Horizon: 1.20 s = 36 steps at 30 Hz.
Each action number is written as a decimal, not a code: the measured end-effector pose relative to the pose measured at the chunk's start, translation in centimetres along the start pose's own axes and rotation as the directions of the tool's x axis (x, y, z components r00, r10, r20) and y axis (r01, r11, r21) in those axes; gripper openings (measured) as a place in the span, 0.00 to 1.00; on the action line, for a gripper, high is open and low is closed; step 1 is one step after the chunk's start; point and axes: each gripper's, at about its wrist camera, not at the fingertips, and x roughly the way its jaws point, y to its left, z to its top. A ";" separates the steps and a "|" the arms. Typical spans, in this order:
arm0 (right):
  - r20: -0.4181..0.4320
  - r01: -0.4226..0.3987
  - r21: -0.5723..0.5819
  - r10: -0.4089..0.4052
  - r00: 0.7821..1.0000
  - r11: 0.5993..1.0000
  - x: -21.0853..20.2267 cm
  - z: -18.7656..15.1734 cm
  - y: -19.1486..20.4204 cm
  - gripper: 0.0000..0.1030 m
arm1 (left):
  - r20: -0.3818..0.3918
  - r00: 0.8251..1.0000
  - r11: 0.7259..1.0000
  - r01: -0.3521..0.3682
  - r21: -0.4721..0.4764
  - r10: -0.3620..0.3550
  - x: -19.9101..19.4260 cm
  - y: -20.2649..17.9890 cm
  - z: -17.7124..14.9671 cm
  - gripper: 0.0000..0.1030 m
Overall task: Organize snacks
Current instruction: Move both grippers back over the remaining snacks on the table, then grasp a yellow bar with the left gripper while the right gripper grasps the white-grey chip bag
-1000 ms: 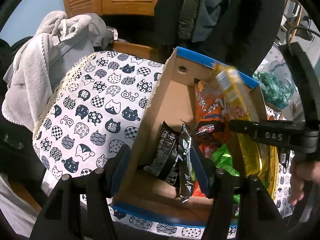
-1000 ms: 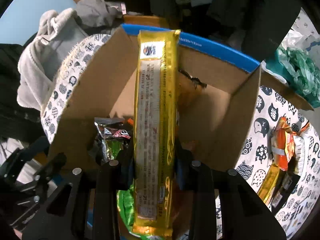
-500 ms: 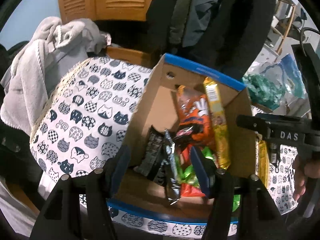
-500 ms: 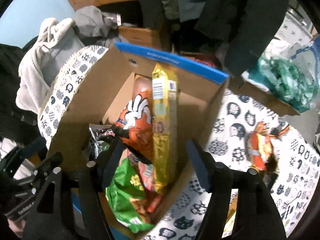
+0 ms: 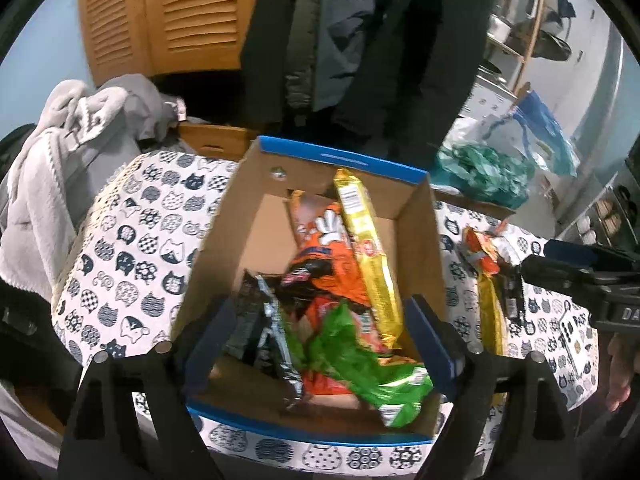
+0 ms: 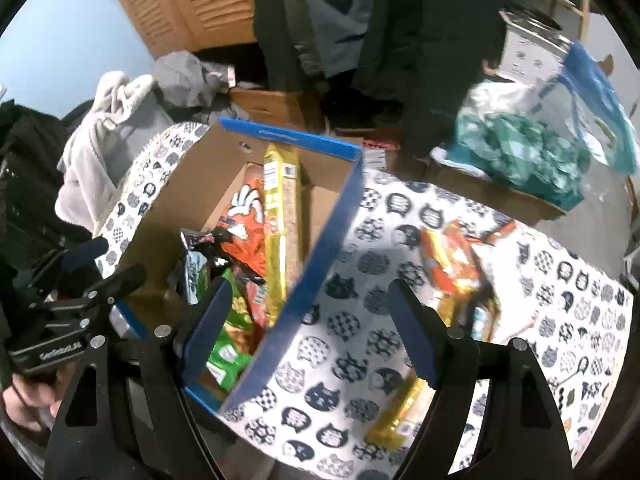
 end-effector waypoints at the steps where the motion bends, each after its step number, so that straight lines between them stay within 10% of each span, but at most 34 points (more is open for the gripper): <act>1: 0.011 0.017 0.002 -0.017 1.000 1.000 -0.6 -0.3 -0.6 0.77 | -0.002 1.000 1.000 0.005 0.012 -0.005 0.1 -0.6 0.0 0.85; 36: 0.006 0.147 0.199 -0.151 0.989 0.969 -3.1 -10.9 -16.4 0.77 | -0.215 0.971 0.962 0.150 0.229 -0.101 6.5 -18.6 -3.4 0.85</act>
